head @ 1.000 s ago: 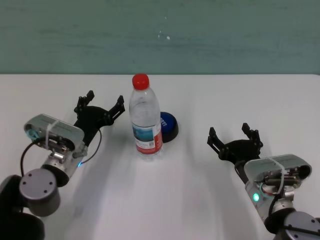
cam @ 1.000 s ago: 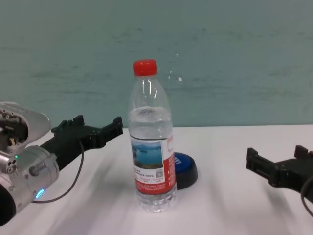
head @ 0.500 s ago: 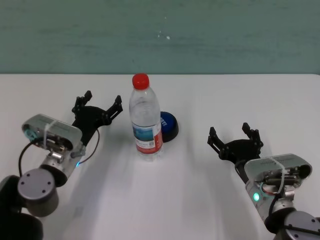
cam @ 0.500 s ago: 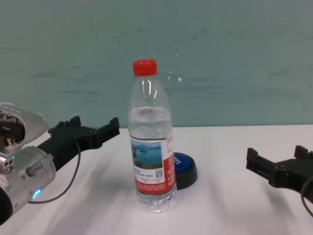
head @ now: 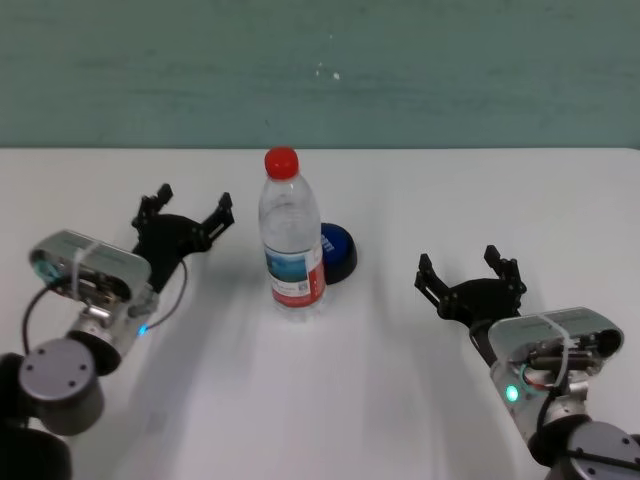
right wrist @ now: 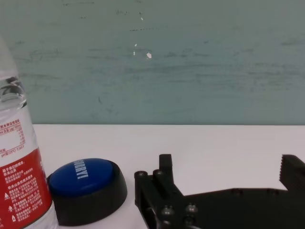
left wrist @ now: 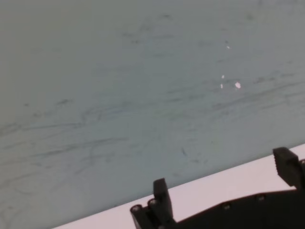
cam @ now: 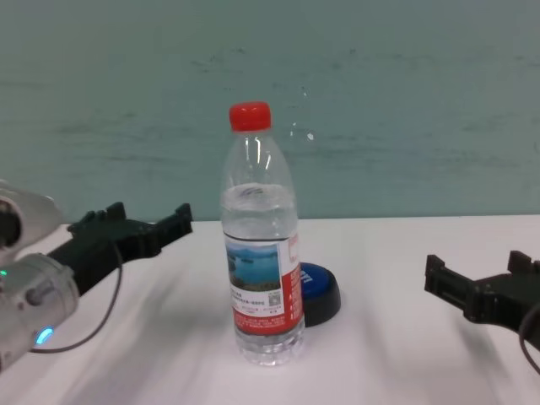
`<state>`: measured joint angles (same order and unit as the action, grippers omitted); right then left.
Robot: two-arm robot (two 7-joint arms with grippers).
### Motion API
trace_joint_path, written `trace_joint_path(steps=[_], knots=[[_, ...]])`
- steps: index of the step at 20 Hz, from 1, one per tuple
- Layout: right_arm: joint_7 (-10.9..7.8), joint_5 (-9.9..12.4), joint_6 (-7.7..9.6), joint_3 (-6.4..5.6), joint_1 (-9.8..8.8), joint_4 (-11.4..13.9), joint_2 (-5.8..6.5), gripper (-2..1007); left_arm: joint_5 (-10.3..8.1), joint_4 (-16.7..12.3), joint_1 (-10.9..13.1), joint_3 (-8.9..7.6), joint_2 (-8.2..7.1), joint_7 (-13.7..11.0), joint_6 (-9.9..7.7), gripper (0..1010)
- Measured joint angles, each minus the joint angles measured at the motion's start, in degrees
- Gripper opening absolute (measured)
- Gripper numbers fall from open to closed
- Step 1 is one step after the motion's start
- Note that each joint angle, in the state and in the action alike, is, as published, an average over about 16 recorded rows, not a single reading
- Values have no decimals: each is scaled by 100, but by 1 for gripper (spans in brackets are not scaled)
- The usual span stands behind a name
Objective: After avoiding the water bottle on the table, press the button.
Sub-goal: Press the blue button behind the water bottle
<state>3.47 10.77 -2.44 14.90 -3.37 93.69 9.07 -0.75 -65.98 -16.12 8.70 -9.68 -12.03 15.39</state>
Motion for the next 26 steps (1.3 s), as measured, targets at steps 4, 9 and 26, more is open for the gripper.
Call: trace_joint_path(steps=[4,9,26], knots=[[0,0,0,0,0,0,0,1004,-88,-164,104,-70,-60,-39,-66,1010],[0,0,0,0,0,0,0,1004,-208,-405,261,-164,-137,-80,-152,1010],[0,0,0,0,0,0,0,1004,-546,-1095,786,-459,-370,-174,-355,1010]])
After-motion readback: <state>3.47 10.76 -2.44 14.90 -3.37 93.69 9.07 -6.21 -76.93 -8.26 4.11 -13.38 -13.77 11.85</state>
